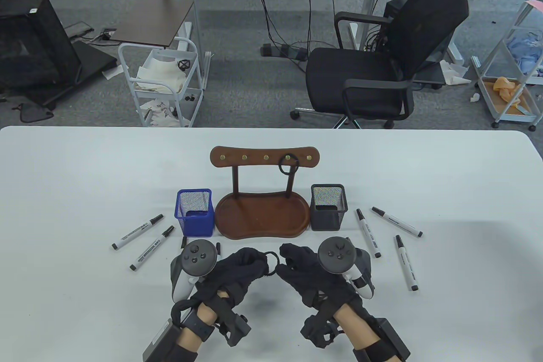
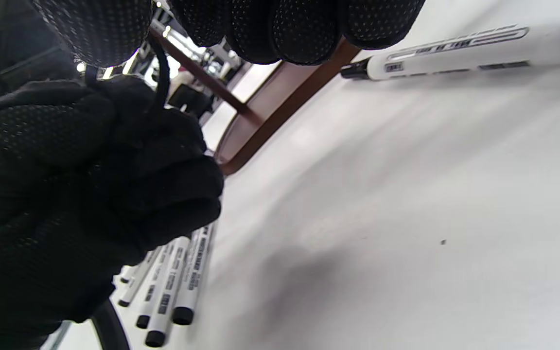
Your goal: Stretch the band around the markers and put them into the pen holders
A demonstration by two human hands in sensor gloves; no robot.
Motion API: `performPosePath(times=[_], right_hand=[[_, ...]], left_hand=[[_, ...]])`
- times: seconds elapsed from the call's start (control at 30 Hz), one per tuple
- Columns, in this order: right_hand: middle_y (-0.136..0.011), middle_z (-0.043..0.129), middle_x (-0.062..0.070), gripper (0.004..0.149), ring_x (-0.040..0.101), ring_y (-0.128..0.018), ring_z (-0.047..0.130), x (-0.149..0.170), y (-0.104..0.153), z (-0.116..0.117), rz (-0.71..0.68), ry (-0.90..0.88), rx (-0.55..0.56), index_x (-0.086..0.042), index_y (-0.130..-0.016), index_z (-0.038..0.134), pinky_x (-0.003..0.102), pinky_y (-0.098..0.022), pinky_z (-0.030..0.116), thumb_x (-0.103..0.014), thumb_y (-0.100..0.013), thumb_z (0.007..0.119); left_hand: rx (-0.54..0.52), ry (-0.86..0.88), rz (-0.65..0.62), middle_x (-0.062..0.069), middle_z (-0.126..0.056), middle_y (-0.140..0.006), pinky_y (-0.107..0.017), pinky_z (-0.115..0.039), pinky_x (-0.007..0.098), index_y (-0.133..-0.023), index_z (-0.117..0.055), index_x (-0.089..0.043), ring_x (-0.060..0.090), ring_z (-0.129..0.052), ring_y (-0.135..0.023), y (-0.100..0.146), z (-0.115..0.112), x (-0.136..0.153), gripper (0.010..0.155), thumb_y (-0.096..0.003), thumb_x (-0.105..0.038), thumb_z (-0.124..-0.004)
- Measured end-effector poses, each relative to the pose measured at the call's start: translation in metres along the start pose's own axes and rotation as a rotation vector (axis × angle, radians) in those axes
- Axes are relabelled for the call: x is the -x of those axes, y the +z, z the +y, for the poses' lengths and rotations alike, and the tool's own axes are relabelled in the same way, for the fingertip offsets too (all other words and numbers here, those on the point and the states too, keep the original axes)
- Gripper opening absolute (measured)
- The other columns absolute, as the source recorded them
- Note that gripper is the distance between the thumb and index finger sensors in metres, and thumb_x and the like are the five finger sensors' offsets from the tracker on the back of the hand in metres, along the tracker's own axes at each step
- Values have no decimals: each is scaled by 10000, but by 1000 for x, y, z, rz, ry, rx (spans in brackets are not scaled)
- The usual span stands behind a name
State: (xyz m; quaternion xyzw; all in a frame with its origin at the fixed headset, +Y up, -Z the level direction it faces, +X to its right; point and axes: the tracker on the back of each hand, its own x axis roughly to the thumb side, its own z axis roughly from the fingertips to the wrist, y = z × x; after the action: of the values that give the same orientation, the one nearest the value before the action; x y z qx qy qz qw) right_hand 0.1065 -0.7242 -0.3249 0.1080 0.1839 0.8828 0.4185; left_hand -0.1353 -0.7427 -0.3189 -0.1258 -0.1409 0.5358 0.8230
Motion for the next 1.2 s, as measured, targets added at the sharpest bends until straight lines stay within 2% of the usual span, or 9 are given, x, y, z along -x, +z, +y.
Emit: performPosePath(times=[0.17, 0.27, 0.33, 0.6, 0.9, 1.07, 1.2], right_hand=[[-973, 733, 4, 589, 256, -819, 769, -8, -6, 4, 9, -19, -9, -268, -1032, 584, 511, -696, 648, -487, -509, 747], [-927, 765, -7, 448, 246, -784, 790, -15, -9, 6, 2, -37, -5, -274, -945, 691, 513, -685, 661, -426, -528, 752], [-911, 776, -12, 420, 244, -773, 798, -18, -10, 7, 1, -27, -7, -265, -921, 703, 514, -681, 667, -412, -530, 754], [-900, 784, -12, 402, 247, -766, 803, -21, -10, 7, 30, -73, 2, -255, -905, 706, 516, -676, 670, -412, -538, 753], [-893, 792, -23, 391, 234, -760, 814, -30, -19, 13, 45, -118, 43, -270, -898, 710, 508, -672, 682, -417, -538, 751], [-893, 791, -29, 392, 229, -762, 816, -35, -29, 20, 63, -141, 26, -283, -900, 711, 505, -674, 684, -411, -533, 760], [-885, 798, -45, 379, 219, -761, 821, -43, -39, 19, 51, -117, 81, -296, -887, 728, 500, -680, 687, -409, -529, 776]], left_hand=[[5, 6, -2, 126, -943, -892, -676, -695, 618, -892, -787, -169, 363, -929, -825, 3, -1, 0, 365, -589, -372, -765], [4, 9, -5, 128, -940, -902, -677, -693, 620, -895, -785, -167, 370, -921, -837, 6, 1, 2, 367, -588, -368, -768], [-2, 30, -7, 127, -932, -913, -680, -690, 619, -901, -776, -167, 368, -919, -845, 8, 3, 2, 371, -589, -367, -766], [-15, 201, -27, 133, -901, -958, -693, -669, 629, -925, -747, -154, 381, -886, -891, 13, 16, 3, 380, -599, -350, -748], [-2, 513, -54, 143, -830, -1018, -721, -631, 640, -967, -659, -126, 387, -824, -947, 15, 24, 8, 398, -624, -327, -682], [1, 552, -99, 124, -837, -1000, -742, -591, 637, -979, -641, -132, 366, -771, -947, 14, 28, 11, 407, -638, -353, -661], [12, 542, -144, 91, -898, -934, -739, -603, 616, -981, -649, -126, 338, -782, -907, 14, 28, 7, 419, -641, -370, -667]])
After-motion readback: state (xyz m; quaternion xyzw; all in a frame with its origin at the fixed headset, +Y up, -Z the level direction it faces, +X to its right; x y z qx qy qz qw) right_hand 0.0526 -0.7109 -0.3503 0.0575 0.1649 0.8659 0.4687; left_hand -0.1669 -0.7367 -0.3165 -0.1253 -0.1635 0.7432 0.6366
